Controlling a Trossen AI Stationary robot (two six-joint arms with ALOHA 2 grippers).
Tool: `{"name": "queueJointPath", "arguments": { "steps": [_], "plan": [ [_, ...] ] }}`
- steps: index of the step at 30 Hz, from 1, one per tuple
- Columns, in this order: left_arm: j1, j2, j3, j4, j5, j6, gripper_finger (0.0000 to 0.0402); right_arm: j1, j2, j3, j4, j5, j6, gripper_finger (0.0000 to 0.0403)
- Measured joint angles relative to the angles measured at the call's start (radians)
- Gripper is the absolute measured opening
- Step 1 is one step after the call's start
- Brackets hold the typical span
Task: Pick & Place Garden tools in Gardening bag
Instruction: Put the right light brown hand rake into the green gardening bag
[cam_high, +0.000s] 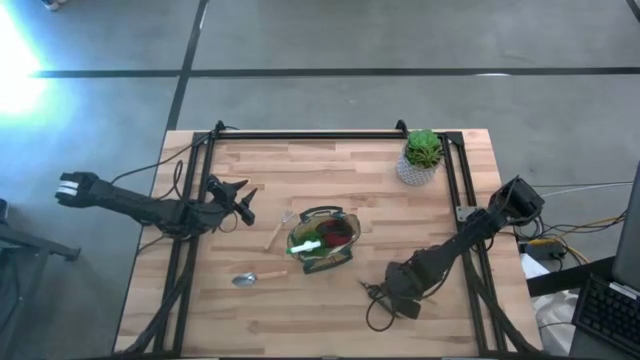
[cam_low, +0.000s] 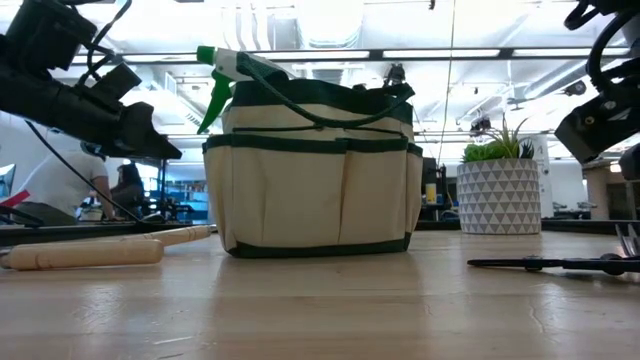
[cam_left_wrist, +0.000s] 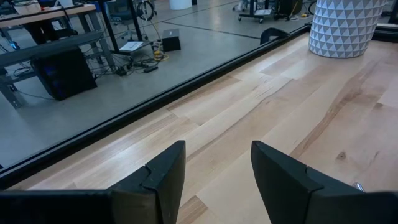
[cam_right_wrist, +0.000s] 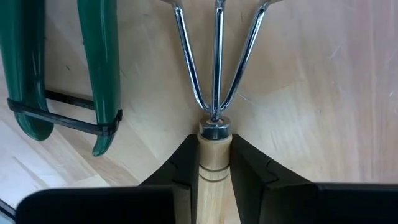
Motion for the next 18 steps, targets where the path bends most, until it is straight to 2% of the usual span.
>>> {"name": "queueJointPath", "arguments": {
  "steps": [6,10,16,18],
  "plan": [
    [0.000,0.000,0.000,0.000,0.000,0.000,0.0186,-0.002,-0.025,-0.001,-0.003,-0.035,0.000,0.0051],
    [0.000,0.000,0.000,0.000,0.000,0.000,0.0186,-0.013,-0.089,0.002,-0.016,-0.029,0.017,0.0051],
    [0.000,0.000,0.000,0.000,0.000,0.000,0.0186,-0.018,-0.213,-0.002,-0.038,0.129,0.071,0.0051],
    [0.000,0.000,0.000,0.000,0.000,0.000,0.0186,-0.019,-0.257,-0.002,-0.044,0.212,0.088,0.0051]
  ]
}}
